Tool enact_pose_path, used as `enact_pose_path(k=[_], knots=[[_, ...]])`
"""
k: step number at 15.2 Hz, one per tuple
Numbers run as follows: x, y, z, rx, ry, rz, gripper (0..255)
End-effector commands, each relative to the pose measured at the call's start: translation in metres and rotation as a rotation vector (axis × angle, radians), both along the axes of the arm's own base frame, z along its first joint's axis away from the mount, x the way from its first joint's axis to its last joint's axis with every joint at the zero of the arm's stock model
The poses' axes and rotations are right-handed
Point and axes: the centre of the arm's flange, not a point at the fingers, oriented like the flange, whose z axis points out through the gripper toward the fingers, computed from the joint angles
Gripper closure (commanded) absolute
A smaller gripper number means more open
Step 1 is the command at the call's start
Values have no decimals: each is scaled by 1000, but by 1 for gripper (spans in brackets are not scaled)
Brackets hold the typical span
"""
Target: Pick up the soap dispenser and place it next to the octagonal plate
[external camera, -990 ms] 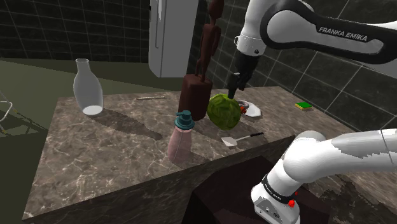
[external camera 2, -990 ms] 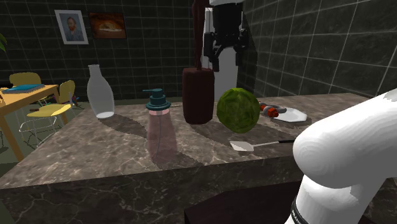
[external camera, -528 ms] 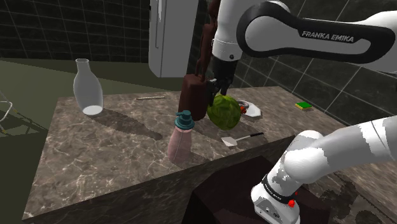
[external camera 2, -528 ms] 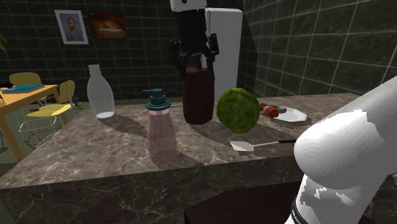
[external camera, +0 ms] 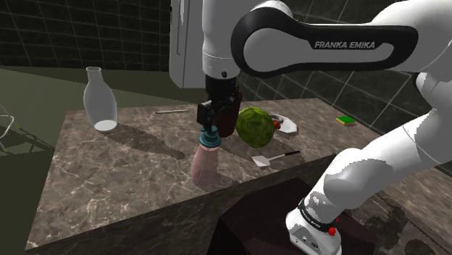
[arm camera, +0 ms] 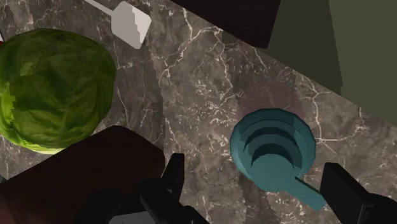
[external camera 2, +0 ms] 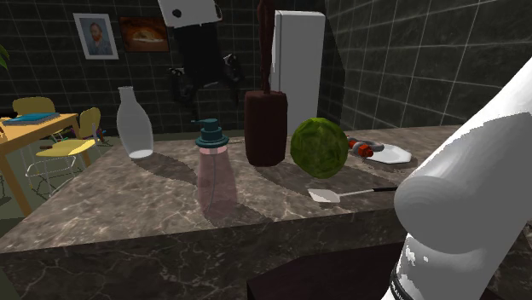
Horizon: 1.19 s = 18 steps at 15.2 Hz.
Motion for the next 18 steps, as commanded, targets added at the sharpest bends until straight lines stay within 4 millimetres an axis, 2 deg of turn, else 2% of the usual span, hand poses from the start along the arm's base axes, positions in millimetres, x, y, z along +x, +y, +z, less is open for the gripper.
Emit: enact_pose_path(k=[1, 2, 9, 17, 18], knots=[[5, 27, -8, -10, -1, 5, 0], [6, 32, -9, -12, -2, 6, 0], [7, 24, -48, -12, -1, 6, 0], [7, 24, -48, -12, -1, 6, 0], [7, 24, -48, -12, -1, 6, 255]])
